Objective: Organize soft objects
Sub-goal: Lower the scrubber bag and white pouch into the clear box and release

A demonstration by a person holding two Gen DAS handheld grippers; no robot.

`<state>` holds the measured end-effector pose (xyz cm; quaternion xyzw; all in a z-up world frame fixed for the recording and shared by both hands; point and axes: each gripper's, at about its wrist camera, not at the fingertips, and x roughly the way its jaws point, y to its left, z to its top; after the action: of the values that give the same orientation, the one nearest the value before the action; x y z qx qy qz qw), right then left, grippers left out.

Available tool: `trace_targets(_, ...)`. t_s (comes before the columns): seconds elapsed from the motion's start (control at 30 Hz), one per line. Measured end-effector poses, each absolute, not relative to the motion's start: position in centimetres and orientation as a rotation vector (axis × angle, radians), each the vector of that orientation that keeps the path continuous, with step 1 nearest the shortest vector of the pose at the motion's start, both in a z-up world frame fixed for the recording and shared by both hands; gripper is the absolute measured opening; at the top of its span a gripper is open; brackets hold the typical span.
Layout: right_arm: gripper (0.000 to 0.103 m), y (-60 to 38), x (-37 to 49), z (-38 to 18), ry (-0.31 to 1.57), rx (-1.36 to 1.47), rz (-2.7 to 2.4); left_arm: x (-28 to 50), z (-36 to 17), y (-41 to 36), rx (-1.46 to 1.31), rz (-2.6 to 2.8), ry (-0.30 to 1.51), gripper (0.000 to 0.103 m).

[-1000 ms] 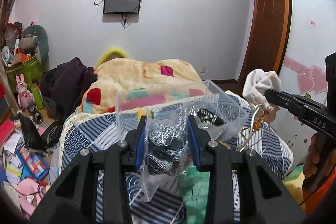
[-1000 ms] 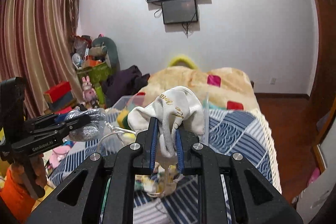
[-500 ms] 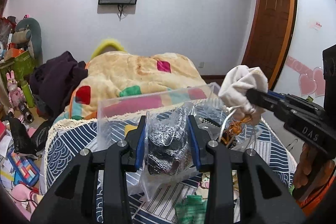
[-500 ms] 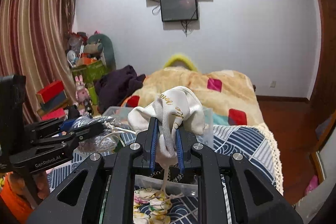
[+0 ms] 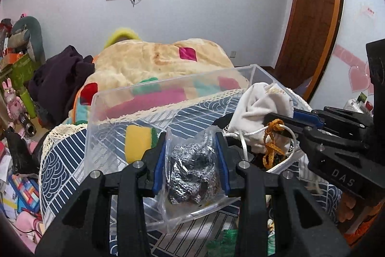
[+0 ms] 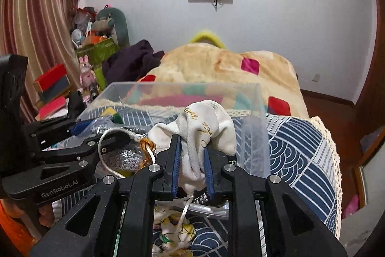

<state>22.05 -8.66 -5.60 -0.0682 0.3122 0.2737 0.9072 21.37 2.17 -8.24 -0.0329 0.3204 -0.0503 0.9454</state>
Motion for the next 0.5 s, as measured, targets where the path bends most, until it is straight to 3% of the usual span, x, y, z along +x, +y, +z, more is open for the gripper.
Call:
trace_targets(0.07,0.020,-8.6,22.2,-5.7,0.651,-0.151,0.562,21.4,-8.3,2.0,-0.053,-0.097,0.655,0.037)
trace_targets(0.13,0.024,-8.6,22.3,-5.8,0.660,-0.161,0.558,21.6,-8.4,2.0,-0.051,-0.095,0.666,0.045)
trace_targets(0.23,0.042,-8.8,22.0,-5.5,0.652,-0.168,0.543,21.4,-8.3,2.1,-0.064,-0.095,0.678,0.060)
trace_targets(0.4,0.062,-9.8,21.0,-4.3,0.609,-0.153,0.528,20.3,-7.5,2.4,-0.089,-0.103,0.657,0.065)
trace_targets(0.5,0.063,-10.2,20.3,-3.3,0.579,-0.150,0.525,19.2,-6.7,2.5,-0.094,-0.110,0.634,0.067)
